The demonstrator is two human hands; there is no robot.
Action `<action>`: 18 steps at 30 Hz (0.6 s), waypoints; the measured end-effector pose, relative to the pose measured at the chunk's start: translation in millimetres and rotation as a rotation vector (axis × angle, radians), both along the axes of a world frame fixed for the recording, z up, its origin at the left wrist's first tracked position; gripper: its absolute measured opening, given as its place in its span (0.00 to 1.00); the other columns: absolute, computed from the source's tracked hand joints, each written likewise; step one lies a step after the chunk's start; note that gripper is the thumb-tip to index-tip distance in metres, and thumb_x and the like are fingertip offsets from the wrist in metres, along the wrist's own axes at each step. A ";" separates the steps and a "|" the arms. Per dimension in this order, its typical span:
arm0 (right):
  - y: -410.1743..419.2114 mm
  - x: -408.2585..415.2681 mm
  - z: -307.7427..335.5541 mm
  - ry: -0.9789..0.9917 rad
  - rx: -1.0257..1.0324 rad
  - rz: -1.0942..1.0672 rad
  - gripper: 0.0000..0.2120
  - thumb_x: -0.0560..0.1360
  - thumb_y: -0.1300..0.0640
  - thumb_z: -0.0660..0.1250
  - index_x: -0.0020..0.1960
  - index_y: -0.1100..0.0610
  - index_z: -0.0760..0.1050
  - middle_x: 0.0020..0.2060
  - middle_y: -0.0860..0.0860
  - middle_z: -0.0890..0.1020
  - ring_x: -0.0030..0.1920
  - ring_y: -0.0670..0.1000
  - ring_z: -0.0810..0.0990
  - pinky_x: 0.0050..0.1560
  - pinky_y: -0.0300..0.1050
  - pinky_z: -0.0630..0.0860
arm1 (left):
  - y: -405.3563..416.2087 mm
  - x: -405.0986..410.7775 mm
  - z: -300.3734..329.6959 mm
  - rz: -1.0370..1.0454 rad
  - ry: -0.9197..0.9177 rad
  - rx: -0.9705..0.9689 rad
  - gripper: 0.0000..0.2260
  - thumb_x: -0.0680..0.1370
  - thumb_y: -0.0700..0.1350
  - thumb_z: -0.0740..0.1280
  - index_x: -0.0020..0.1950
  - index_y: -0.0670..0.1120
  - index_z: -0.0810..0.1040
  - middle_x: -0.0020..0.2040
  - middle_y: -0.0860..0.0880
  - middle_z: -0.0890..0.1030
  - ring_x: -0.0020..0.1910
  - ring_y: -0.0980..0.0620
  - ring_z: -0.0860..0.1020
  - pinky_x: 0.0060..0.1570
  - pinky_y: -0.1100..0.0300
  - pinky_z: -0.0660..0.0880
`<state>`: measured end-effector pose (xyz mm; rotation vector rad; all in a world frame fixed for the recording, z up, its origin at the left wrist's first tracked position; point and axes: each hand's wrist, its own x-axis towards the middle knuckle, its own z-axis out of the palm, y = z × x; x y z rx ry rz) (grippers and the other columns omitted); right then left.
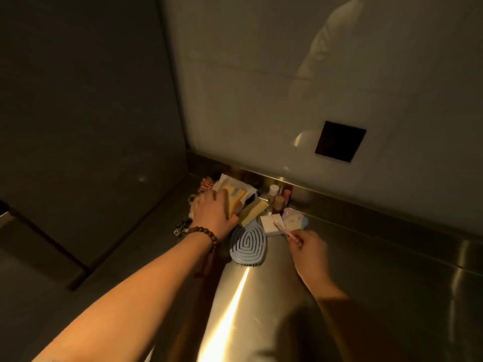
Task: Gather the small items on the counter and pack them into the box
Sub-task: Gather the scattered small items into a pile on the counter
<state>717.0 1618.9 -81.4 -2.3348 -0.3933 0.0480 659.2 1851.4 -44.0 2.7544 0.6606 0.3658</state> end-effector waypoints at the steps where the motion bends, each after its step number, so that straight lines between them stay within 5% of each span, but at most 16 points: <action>1: 5.9 6.2 0.1 -0.007 -0.026 -0.016 0.07 0.78 0.55 0.63 0.53 0.51 0.79 0.44 0.46 0.75 0.39 0.40 0.72 0.41 0.35 0.69 | 2.5 10.7 0.8 -0.014 0.009 0.003 0.29 0.70 0.60 0.65 0.67 0.50 0.65 0.64 0.44 0.68 0.62 0.43 0.65 0.62 0.47 0.62; 5: 35.5 27.7 0.6 0.005 -0.105 0.003 0.07 0.78 0.55 0.61 0.50 0.50 0.78 0.42 0.45 0.76 0.39 0.41 0.74 0.37 0.34 0.68 | 9.1 44.3 -4.6 -0.069 0.078 0.016 0.27 0.70 0.57 0.67 0.66 0.49 0.65 0.64 0.43 0.67 0.62 0.43 0.64 0.62 0.47 0.63; 10: 74.1 45.2 -1.5 0.074 -0.168 0.025 0.07 0.77 0.55 0.63 0.52 0.52 0.79 0.46 0.49 0.79 0.45 0.47 0.77 0.49 0.46 0.76 | 17.7 57.8 -20.0 -0.100 0.135 0.152 0.26 0.72 0.62 0.59 0.67 0.51 0.65 0.67 0.44 0.67 0.66 0.42 0.62 0.66 0.43 0.54; 14: 92.0 52.5 -6.1 0.127 -0.222 0.073 0.10 0.78 0.52 0.62 0.56 0.53 0.77 0.50 0.52 0.80 0.49 0.51 0.78 0.51 0.47 0.75 | 27.5 56.1 -34.4 -0.109 0.175 0.159 0.32 0.74 0.68 0.46 0.75 0.55 0.55 0.76 0.47 0.57 0.73 0.44 0.53 0.69 0.39 0.42; 18: 102.2 56.6 -8.7 0.224 -0.385 0.107 0.13 0.79 0.51 0.61 0.59 0.58 0.75 0.54 0.56 0.78 0.54 0.55 0.77 0.56 0.50 0.75 | 22.5 55.3 -45.1 -0.145 0.244 0.152 0.34 0.73 0.68 0.44 0.77 0.55 0.46 0.78 0.47 0.47 0.75 0.45 0.46 0.69 0.42 0.39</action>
